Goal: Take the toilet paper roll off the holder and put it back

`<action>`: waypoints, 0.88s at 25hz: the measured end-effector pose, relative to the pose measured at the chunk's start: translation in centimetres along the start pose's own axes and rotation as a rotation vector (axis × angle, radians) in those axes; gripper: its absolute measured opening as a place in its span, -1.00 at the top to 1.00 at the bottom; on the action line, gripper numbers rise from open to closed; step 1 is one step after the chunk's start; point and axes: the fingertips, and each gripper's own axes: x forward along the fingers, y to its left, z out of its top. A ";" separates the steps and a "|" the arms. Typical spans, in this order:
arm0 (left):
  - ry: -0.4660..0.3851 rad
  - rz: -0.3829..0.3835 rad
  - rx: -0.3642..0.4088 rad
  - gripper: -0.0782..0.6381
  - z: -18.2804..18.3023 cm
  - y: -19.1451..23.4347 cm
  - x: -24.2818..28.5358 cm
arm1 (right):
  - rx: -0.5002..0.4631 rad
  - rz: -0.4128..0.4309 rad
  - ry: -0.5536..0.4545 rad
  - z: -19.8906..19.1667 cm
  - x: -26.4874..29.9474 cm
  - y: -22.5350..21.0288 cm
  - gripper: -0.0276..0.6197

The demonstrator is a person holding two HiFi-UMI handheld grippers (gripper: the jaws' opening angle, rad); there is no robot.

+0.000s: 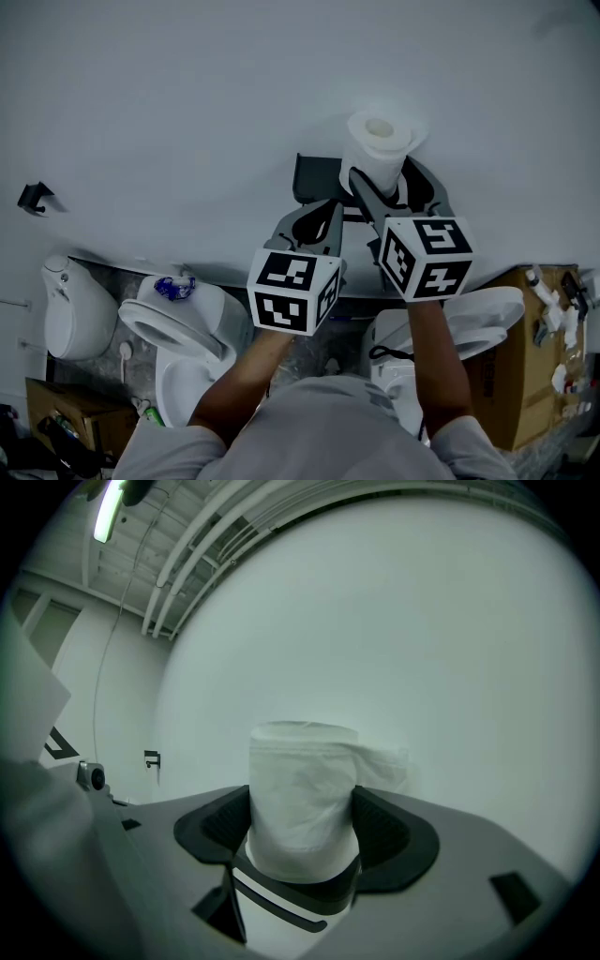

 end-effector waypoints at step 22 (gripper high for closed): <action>-0.018 -0.001 -0.001 0.77 -0.4 -0.6 -4.4 | -0.012 0.008 -0.040 0.2 -4.4 3.7 -0.13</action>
